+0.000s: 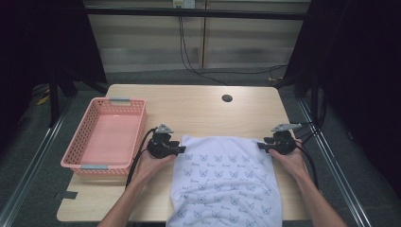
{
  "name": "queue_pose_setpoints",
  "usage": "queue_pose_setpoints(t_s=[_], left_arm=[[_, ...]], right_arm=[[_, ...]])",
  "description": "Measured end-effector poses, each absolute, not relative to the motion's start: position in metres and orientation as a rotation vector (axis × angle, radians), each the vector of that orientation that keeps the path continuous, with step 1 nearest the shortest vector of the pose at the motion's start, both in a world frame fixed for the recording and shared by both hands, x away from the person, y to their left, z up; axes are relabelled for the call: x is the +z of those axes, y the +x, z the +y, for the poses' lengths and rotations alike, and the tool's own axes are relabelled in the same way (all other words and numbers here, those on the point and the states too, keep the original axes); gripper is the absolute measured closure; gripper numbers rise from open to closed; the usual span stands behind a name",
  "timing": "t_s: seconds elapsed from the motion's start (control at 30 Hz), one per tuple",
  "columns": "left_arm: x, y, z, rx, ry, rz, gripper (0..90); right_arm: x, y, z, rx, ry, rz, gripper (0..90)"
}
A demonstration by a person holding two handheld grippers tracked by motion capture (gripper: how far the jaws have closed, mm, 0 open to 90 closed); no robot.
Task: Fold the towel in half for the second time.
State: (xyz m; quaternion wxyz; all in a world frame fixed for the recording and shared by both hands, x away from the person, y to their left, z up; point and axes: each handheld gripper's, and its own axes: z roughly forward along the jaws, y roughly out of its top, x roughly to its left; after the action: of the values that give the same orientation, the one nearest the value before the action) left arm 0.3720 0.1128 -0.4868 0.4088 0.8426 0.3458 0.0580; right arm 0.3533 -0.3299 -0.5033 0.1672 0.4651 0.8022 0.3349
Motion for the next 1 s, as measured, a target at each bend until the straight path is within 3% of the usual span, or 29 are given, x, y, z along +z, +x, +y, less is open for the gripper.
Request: queue_pose_setpoints(t_s=[0.13, 0.3, 0.53, 0.6, 0.67, 0.83, 1.0], left_arm=[[-0.490, 0.378, 0.110, 0.169, 2.131, 0.890, 46.1], [-0.495, 0.395, 0.103, 0.143, 2.130, 0.900, 44.4], [-0.503, 0.402, 0.095, 0.137, 2.152, 0.892, 55.4], [-0.504, 0.400, 0.091, 0.139, 2.166, 0.852, 74.3], [-0.503, 0.399, 0.091, 0.123, 2.160, 0.860, 81.8], [-0.484, 0.400, 0.103, 0.068, 2.047, 0.861, 83.9], [-0.446, 0.396, 0.117, 0.117, 1.971, 0.803, 84.1]], right_arm=[[-0.503, 0.351, -0.329, 0.989, 1.339, 2.312, 83.3], [-0.500, 0.352, -0.331, 1.023, 1.359, 2.308, 85.2], [-0.494, 0.350, -0.333, 1.078, 1.345, 2.286, 85.0], [-0.493, 0.349, -0.333, 1.087, 1.338, 2.288, 85.0], [-0.492, 0.349, -0.332, 1.102, 1.344, 2.285, 85.1], [-0.480, 0.346, -0.335, 1.170, 1.336, 2.261, 85.1], [-0.456, 0.348, -0.344, 1.274, 1.329, 2.183, 85.3]])
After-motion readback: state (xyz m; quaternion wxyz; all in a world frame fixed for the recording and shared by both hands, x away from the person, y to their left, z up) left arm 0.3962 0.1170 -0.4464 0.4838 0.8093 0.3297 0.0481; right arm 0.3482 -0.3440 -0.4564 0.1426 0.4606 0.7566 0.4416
